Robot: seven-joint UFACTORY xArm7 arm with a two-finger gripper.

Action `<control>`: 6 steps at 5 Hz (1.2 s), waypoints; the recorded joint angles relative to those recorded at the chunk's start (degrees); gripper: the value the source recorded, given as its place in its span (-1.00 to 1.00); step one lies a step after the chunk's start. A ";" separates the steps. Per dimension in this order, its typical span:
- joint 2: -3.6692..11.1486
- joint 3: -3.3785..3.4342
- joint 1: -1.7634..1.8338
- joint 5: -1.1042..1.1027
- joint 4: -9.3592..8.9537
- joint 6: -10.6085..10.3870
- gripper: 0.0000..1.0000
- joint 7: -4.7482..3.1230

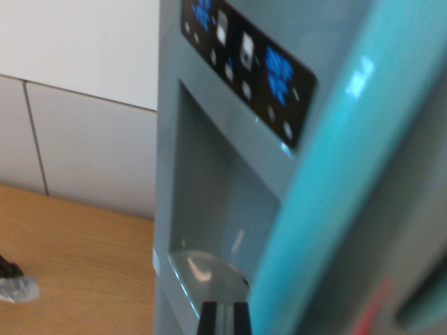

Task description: Close fridge door

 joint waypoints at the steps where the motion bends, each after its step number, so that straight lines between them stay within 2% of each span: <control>1: 0.00 0.00 0.00 0.00 0.00 0.00 1.00 0.00; 2: 4.04 0.00 0.00 0.00 3.03 -0.24 1.00 0.00; 3: 4.04 0.00 0.00 0.00 3.03 -0.24 1.00 0.00; 4: 7.66 -0.01 -0.02 0.00 5.71 -0.32 1.00 0.00; 5: 10.64 -0.10 -0.08 0.00 7.79 -0.37 1.00 0.00; 6: 10.64 -0.10 -0.08 0.00 7.79 -0.37 1.00 0.00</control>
